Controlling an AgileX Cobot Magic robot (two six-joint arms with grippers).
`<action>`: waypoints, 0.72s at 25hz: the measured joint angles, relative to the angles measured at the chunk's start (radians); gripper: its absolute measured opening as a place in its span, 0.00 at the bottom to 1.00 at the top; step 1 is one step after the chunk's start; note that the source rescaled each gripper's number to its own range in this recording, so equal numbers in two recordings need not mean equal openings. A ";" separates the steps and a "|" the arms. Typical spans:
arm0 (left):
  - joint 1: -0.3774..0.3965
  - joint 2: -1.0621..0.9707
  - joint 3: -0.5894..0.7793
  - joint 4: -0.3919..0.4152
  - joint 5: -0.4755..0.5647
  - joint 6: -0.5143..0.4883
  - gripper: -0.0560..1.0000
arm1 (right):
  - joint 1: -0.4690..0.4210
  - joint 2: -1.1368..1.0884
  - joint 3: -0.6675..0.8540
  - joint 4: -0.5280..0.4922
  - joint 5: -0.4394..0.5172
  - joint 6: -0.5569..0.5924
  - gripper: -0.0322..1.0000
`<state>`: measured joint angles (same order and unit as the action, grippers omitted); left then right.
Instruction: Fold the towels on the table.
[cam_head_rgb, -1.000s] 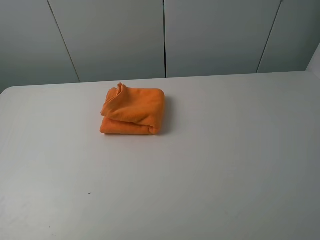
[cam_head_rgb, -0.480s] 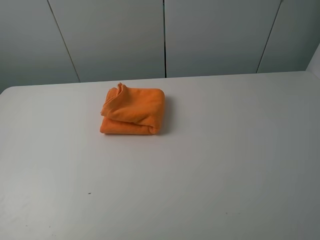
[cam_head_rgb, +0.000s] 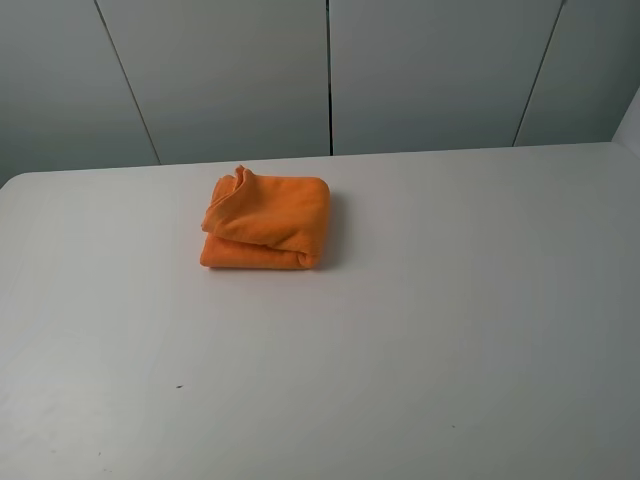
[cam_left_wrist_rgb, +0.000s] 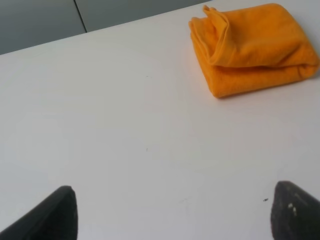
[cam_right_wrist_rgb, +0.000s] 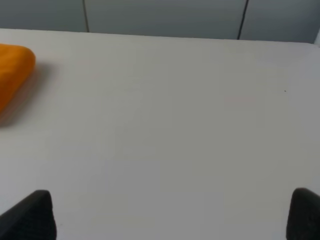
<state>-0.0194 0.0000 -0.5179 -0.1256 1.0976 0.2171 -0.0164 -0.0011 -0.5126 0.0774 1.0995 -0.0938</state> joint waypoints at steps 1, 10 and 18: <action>0.000 0.000 0.000 0.000 0.000 -0.002 0.99 | -0.007 0.000 0.000 0.000 0.000 0.000 1.00; 0.000 0.000 0.000 -0.031 -0.002 -0.024 0.99 | -0.014 0.000 0.000 -0.006 0.000 0.000 1.00; 0.000 0.000 0.000 -0.031 -0.002 -0.027 0.99 | -0.014 0.000 0.000 -0.006 0.000 0.000 1.00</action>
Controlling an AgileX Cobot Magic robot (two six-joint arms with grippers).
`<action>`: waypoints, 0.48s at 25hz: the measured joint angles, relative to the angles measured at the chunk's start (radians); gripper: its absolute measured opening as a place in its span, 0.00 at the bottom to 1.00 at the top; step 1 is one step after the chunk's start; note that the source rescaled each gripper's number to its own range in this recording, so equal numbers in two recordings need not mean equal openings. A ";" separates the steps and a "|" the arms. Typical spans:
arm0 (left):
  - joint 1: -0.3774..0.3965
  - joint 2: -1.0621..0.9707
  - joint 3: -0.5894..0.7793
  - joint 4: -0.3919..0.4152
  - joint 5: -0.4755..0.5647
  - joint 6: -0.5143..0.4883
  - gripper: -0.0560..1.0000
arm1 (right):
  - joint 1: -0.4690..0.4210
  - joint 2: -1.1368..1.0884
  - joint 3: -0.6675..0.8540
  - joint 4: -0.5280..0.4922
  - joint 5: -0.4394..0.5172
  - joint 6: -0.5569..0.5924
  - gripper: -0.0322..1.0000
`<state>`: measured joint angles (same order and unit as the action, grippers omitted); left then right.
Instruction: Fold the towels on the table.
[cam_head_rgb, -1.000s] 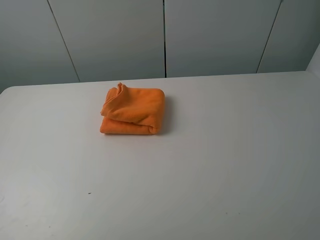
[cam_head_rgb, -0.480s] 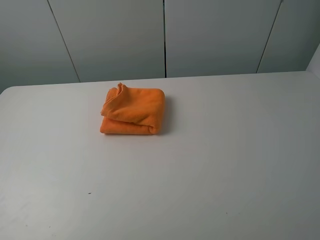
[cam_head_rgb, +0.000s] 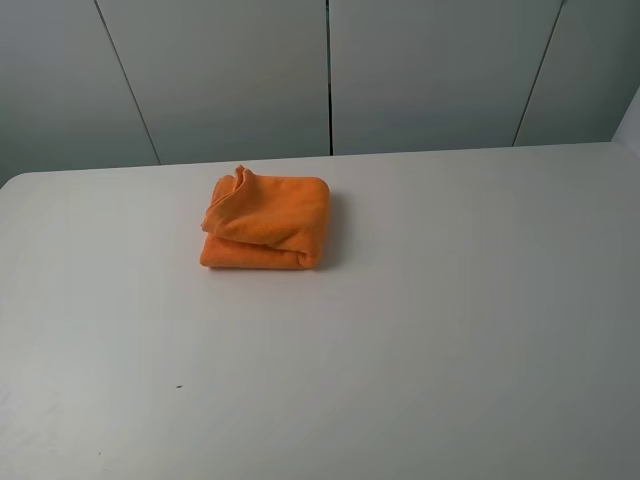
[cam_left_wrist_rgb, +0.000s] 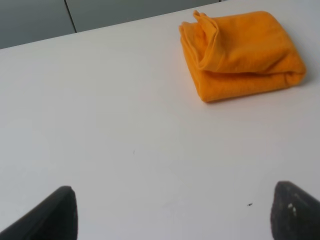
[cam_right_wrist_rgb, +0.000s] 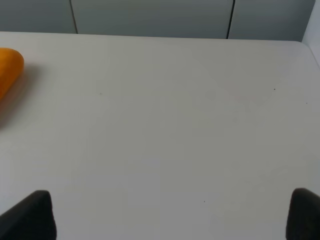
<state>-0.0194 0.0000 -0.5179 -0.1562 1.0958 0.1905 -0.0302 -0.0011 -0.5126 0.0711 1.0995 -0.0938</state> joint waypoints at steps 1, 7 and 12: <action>0.000 0.000 0.000 0.000 0.000 0.000 0.99 | 0.000 0.000 0.000 0.000 0.000 0.000 1.00; 0.000 0.000 0.000 0.000 0.000 0.000 0.99 | 0.000 0.000 0.000 0.000 -0.002 0.000 1.00; 0.000 0.000 0.000 -0.001 0.000 0.000 0.99 | 0.000 0.000 0.000 0.000 -0.002 0.000 1.00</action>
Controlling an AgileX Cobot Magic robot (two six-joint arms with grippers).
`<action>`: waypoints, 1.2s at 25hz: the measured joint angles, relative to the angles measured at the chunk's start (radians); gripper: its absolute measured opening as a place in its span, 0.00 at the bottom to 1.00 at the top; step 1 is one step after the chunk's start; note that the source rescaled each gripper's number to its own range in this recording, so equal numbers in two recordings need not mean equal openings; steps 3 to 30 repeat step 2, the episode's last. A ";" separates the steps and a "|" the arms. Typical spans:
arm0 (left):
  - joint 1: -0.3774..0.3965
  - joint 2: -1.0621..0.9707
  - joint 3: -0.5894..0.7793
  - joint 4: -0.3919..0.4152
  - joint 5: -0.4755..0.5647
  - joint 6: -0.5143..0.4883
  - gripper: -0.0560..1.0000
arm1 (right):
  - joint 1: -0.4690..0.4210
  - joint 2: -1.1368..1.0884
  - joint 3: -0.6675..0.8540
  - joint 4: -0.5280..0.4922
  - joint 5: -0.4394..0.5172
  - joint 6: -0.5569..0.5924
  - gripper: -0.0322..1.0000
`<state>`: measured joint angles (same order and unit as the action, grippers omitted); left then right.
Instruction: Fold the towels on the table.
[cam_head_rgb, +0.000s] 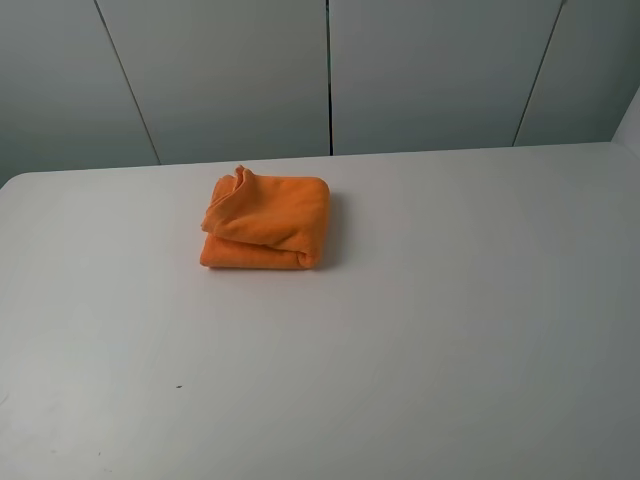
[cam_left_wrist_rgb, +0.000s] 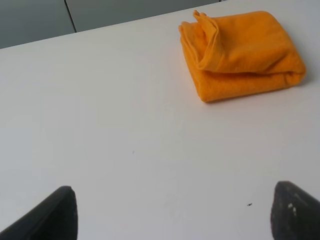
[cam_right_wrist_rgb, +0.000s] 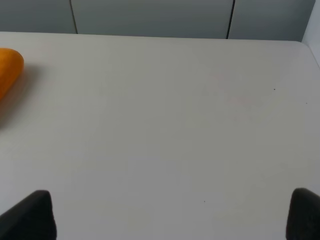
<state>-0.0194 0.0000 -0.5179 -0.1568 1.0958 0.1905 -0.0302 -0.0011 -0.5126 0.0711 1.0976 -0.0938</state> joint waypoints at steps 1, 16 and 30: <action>0.000 0.000 0.000 0.000 0.000 0.000 0.99 | 0.000 0.000 0.000 0.000 0.000 0.000 1.00; 0.000 0.000 0.000 0.000 0.000 0.000 0.99 | 0.000 0.000 0.000 0.000 0.000 0.000 1.00; 0.000 0.000 0.000 0.000 0.000 0.000 0.99 | 0.000 0.000 0.000 0.000 0.000 0.000 1.00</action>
